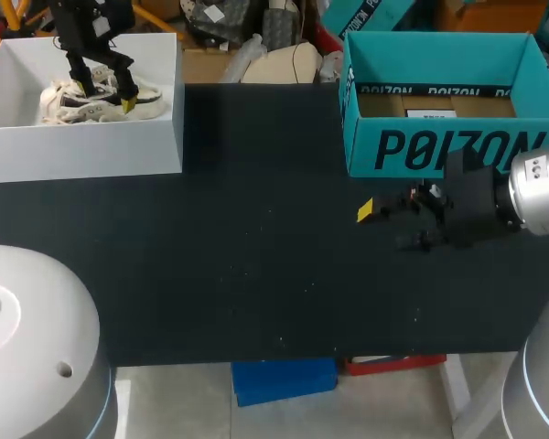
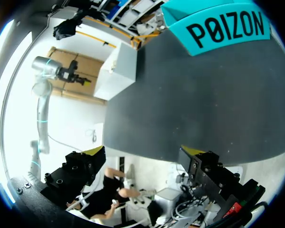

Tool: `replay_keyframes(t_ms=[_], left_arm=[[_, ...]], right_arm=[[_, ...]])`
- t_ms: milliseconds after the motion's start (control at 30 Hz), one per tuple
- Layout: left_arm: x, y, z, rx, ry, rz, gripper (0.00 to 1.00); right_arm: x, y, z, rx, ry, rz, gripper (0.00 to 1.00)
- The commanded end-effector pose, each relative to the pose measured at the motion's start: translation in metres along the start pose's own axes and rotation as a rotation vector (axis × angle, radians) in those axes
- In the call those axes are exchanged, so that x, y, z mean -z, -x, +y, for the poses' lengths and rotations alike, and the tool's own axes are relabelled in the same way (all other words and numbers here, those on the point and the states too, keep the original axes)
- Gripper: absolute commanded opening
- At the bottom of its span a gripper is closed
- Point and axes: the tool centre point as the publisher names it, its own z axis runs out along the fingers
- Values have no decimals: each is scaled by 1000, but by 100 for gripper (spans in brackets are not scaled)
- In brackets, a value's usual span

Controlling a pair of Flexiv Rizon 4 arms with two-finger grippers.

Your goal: Take the shoe out of the shoebox, open the shoe tongue, remove and reinsert the insole, then place the shoe into the shoebox

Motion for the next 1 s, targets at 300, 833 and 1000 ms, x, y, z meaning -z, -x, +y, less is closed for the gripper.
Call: replay_keyframes(t_ms=[300,833,1000], left_arm=[[-4,1,-1,1,-5,1,100],[-4,1,-1,1,-5,1,100],[-4,1,-1,1,-5,1,100]], right_arm=[[-1,-1,0,-1,0,-2,100],[3,0,73,78,-274,-328,100],[-3,-1,105,123,-341,-431,100]])
